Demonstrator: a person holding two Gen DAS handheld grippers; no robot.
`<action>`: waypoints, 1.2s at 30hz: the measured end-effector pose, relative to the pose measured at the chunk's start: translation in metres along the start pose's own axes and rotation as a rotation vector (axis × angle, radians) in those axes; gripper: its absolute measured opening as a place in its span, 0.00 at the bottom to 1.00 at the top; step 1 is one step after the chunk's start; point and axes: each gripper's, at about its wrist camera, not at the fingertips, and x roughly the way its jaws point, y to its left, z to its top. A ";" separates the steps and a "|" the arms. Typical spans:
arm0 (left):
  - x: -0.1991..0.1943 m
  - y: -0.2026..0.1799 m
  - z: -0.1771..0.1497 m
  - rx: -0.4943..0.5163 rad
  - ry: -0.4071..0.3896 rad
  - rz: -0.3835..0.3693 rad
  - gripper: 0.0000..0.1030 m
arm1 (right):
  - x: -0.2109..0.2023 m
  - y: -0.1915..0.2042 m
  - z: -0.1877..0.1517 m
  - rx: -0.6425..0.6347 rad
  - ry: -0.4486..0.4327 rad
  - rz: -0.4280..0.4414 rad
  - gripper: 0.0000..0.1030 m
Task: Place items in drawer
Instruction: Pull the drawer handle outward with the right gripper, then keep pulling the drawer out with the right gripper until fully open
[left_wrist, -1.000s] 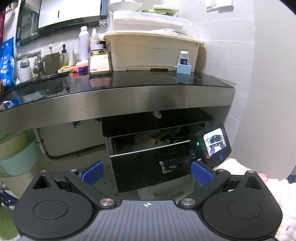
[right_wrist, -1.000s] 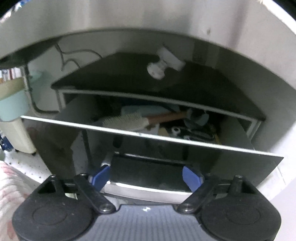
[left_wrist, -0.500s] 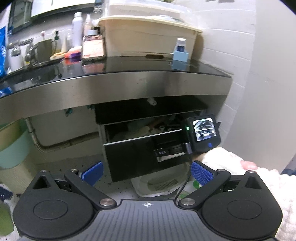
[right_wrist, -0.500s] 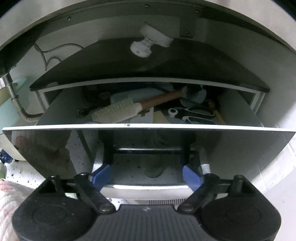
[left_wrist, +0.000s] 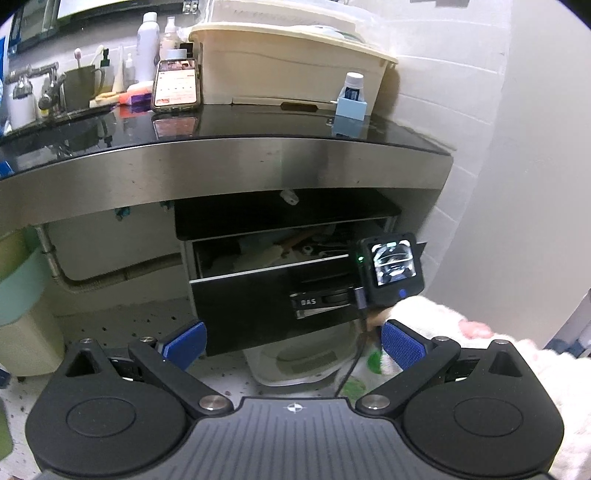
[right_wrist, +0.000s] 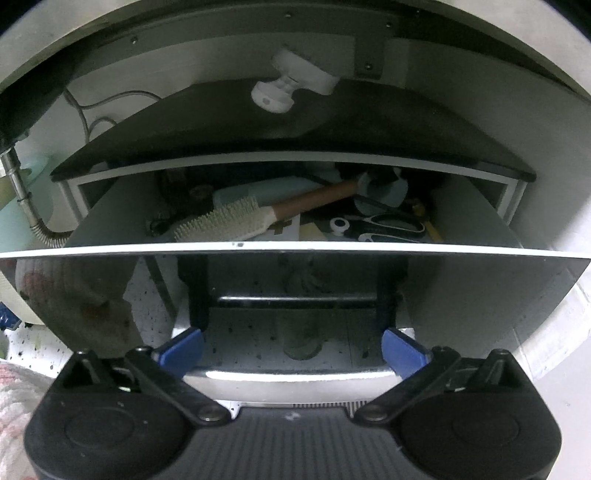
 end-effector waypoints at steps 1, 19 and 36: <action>-0.001 0.000 0.001 -0.001 -0.002 -0.002 0.99 | 0.000 0.000 0.000 0.001 0.001 0.000 1.00; 0.003 -0.006 -0.002 0.029 0.013 0.027 0.99 | -0.010 0.001 -0.003 0.003 0.018 -0.002 1.00; -0.002 -0.017 -0.007 0.062 0.002 -0.003 0.99 | -0.003 0.001 0.000 0.007 0.014 -0.003 1.00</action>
